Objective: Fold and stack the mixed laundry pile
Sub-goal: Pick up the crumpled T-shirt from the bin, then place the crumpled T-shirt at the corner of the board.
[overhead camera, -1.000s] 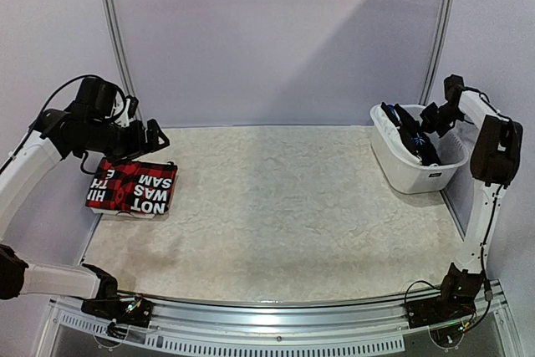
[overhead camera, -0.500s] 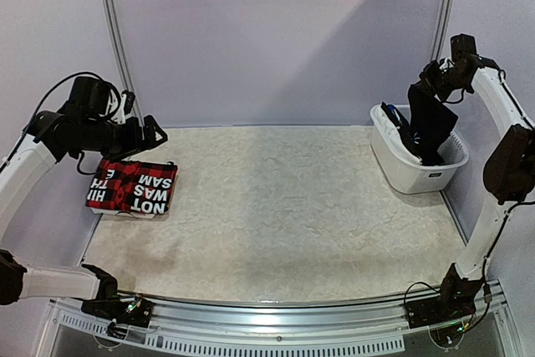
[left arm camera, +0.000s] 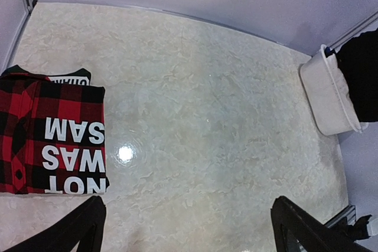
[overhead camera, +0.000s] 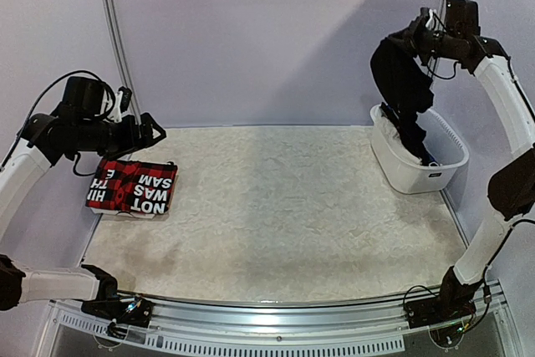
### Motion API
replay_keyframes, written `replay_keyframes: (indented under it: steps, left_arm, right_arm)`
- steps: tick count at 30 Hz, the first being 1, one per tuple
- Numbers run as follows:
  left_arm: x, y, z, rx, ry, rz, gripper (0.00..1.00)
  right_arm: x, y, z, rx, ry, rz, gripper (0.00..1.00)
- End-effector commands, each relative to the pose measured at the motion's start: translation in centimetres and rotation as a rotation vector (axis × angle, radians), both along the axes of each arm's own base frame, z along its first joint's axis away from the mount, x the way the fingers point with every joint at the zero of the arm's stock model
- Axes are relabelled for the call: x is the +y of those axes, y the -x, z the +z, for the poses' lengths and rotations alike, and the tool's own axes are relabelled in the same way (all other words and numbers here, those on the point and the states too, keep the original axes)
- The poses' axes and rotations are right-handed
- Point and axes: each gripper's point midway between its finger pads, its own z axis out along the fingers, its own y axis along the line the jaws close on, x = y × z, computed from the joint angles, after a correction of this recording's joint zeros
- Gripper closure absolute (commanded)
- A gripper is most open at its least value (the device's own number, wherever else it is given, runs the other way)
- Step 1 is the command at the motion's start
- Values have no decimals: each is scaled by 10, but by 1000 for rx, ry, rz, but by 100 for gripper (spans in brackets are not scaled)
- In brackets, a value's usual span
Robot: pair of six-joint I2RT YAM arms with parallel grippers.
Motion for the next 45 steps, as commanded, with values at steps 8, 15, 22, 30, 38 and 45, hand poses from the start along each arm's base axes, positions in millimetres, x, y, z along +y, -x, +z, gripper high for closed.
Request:
replay_keyframes:
  steps: [8,15,22,30,38,45]
  left_arm:
    - [-11,5,9,-35,25,-55,6]
    - [-13,8,8,-26,39,-70,9]
    - [-15,6,10,-23,44,-73,11]
    - [-16,5,9,-19,47,-73,14]
    - [-20,1,5,-12,58,-80,17]
    - [-20,-1,10,-23,54,-83,21]
  right_arm:
    - [3,60,88,-242,210,-297,100]
    - [39,64,74,-229,283,-212,100]
    - [147,128,144,-581,190,122,100]
    - [118,116,148,-586,310,-121,100]
    - [148,131,175,-703,188,19,100]
    - [187,136,161,-720,211,142,100]
